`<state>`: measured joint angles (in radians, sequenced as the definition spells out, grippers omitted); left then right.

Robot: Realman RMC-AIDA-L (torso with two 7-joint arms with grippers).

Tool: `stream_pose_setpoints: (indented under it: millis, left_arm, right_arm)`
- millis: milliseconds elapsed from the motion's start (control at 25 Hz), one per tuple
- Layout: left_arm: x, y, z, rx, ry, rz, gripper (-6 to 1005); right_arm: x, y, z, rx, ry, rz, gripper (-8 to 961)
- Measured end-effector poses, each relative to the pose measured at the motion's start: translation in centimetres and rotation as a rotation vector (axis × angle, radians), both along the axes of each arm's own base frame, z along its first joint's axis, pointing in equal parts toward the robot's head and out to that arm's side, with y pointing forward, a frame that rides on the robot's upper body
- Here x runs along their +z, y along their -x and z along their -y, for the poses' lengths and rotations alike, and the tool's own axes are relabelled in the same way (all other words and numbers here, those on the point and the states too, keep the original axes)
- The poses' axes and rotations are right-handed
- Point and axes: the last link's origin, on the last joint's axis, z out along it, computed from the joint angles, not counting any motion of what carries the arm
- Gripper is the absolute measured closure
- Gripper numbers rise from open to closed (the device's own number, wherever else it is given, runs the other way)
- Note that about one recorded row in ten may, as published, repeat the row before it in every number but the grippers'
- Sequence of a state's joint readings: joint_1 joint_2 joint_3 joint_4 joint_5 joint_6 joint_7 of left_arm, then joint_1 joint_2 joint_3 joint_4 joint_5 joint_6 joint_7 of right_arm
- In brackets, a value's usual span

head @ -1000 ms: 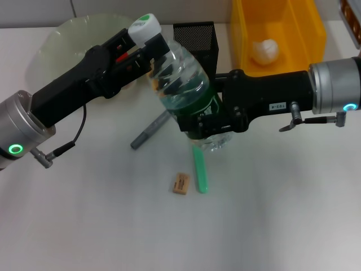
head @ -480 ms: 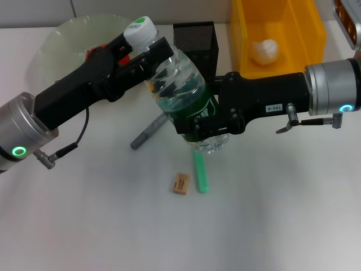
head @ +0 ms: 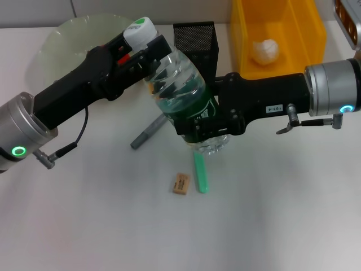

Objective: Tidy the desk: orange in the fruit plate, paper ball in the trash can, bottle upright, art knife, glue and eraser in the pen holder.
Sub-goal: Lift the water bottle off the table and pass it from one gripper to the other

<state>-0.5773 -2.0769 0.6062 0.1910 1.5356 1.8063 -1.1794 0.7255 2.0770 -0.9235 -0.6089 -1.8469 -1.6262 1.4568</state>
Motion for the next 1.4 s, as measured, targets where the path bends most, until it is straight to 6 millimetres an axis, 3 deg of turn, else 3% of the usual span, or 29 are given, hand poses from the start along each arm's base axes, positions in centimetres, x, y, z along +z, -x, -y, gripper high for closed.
stream_pose_setpoints:
  millis: [360, 680, 880, 1400]
  left_arm:
    - [-0.21, 0.07, -0.14, 0.016, 0.006, -0.003, 401]
    - [0.05, 0.08, -0.27, 0.010, -0.003, -0.007, 425]
    - [0.07, 0.08, -0.28, 0.009, -0.004, -0.007, 565]
    - [0.11, -0.03, -0.36, 0.004, -0.006, -0.008, 563]
  right_arm:
    - [0.03, 0.02, -0.02, 0.001, -0.002, 0.000, 186]
    - [0.08, 0.06, -0.04, 0.002, -0.001, 0.001, 187]
    - [0.09, 0.07, -0.02, 0.002, 0.000, 0.001, 187]
    - [-0.01, 0.29, -0.06, 0.001, 0.013, 0.004, 188]
